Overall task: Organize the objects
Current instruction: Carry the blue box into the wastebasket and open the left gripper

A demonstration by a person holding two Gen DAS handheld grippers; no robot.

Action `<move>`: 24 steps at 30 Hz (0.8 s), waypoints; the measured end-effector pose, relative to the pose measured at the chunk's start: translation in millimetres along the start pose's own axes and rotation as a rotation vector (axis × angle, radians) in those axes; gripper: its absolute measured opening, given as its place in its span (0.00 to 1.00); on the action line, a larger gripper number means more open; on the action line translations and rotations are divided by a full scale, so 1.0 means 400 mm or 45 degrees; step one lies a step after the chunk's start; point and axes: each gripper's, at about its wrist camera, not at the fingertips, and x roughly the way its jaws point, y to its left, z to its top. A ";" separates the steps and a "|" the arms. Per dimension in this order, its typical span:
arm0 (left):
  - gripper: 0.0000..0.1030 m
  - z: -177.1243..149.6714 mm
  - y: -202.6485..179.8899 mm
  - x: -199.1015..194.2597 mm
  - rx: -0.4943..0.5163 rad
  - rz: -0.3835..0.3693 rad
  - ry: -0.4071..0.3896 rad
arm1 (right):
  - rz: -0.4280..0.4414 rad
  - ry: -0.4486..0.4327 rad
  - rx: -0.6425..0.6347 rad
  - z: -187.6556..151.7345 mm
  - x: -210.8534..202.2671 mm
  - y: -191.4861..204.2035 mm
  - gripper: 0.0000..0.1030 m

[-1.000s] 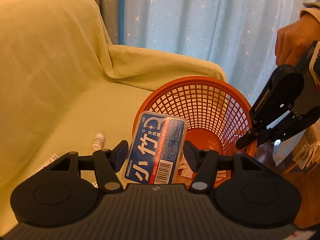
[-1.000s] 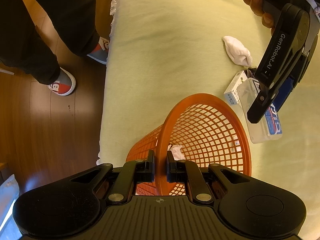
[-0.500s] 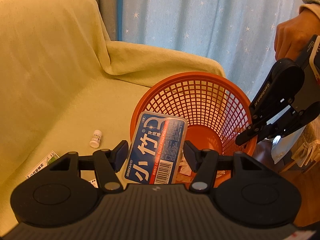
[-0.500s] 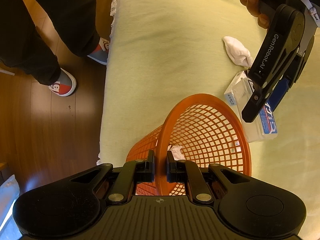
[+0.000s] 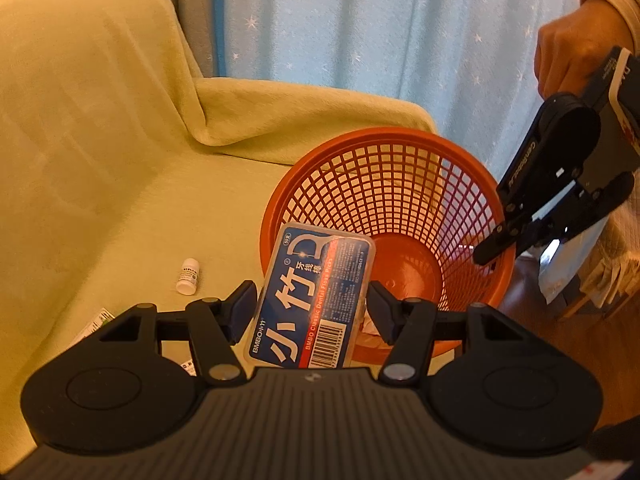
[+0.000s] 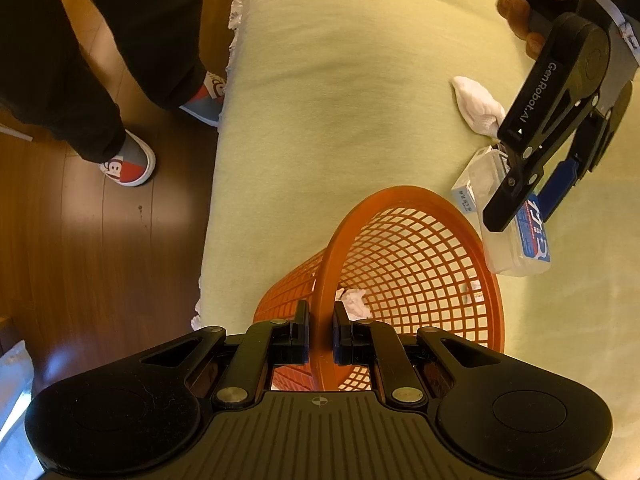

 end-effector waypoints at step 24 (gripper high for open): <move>0.55 0.093 0.011 0.083 0.235 -0.087 -0.014 | -0.007 -0.019 -0.018 -0.034 0.000 0.016 0.06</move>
